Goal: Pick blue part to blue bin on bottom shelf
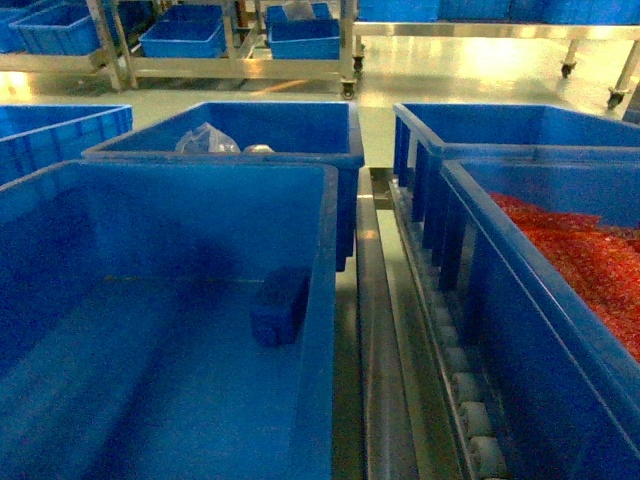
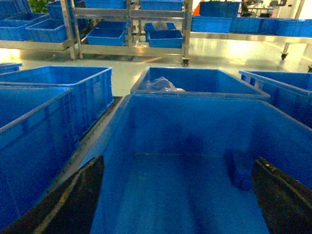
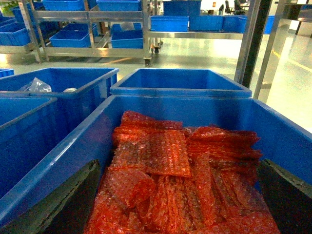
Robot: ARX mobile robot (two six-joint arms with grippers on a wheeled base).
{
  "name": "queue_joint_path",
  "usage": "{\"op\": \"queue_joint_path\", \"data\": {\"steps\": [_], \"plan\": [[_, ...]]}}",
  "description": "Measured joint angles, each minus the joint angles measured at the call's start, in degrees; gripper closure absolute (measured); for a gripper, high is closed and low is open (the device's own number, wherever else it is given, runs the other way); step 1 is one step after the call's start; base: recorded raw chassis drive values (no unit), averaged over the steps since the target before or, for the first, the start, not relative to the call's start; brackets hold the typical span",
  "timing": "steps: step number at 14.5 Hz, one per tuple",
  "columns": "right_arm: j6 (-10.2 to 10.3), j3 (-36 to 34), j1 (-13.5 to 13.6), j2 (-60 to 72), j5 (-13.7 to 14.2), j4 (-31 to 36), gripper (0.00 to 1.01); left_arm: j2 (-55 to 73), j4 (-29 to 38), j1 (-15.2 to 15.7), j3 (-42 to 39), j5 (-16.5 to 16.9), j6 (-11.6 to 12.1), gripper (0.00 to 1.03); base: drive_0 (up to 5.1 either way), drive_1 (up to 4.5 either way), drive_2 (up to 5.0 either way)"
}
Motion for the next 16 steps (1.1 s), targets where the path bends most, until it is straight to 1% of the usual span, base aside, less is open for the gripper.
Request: {"op": "queue_joint_path", "data": {"steps": [1, 2, 3, 16], "plan": [[0.0, 0.0, 0.0, 0.0, 0.0, 0.0, 0.03, 0.0, 0.0, 0.0, 0.0, 0.0, 0.0, 0.04, 0.0, 0.00, 0.0], [0.0, 0.0, 0.0, 0.0, 0.0, 0.0, 0.03, 0.0, 0.0, 0.0, 0.0, 0.0, 0.1, 0.03, 0.0, 0.00, 0.0], [0.0, 0.0, 0.0, 0.0, 0.0, 0.0, 0.03, 0.0, 0.0, 0.0, 0.0, 0.0, 0.1, 0.05, 0.0, 0.00, 0.0], [0.0, 0.0, 0.0, 0.0, 0.0, 0.0, 0.03, 0.0, 0.0, 0.0, 0.0, 0.0, 0.0, 0.05, 0.0, 0.00, 0.0]]}}
